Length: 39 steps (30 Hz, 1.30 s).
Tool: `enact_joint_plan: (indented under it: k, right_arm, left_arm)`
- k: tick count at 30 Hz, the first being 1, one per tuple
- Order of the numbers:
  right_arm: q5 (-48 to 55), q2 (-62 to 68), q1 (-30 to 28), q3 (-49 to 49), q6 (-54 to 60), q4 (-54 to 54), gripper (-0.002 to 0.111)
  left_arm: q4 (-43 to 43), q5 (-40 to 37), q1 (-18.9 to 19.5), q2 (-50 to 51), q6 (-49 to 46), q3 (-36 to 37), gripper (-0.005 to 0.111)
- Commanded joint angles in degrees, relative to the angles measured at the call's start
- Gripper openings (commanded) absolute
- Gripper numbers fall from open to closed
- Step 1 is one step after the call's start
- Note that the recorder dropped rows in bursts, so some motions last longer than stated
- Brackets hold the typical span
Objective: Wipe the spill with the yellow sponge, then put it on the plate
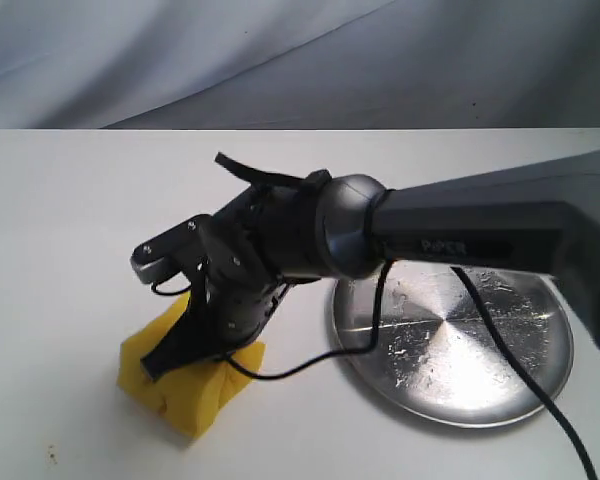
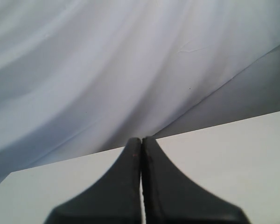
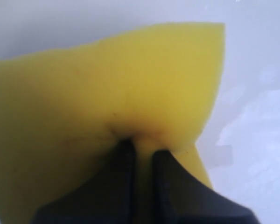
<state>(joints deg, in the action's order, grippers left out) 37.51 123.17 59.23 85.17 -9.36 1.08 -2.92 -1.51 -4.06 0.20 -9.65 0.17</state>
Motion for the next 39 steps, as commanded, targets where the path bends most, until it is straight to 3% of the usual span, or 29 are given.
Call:
enact_joint_plan:
  k: [1,11,21,39]
  right_arm:
    - [3.9,5.3,-5.3,8.1,-0.3,1.2,0.000]
    - [14.4,6.8,-14.3,19.7,0.3,4.1,0.000]
    - [14.7,-2.4,-15.5,18.1,-0.2,11.1,0.000]
    - [1.4,-25.7,-24.2,-19.0,-6.3,11.8,0.000]
  left_arm:
    - [0.5,0.3,0.1,-0.2,0.5,-0.2,0.000]
    - [0.5,0.3,0.1,-0.2,0.5,-0.2,0.000]
    - [0.5,0.3,0.1,-0.2,0.5,-0.2,0.000]
    - [0.5,0.3,0.1,-0.2,0.5,-0.2,0.000]
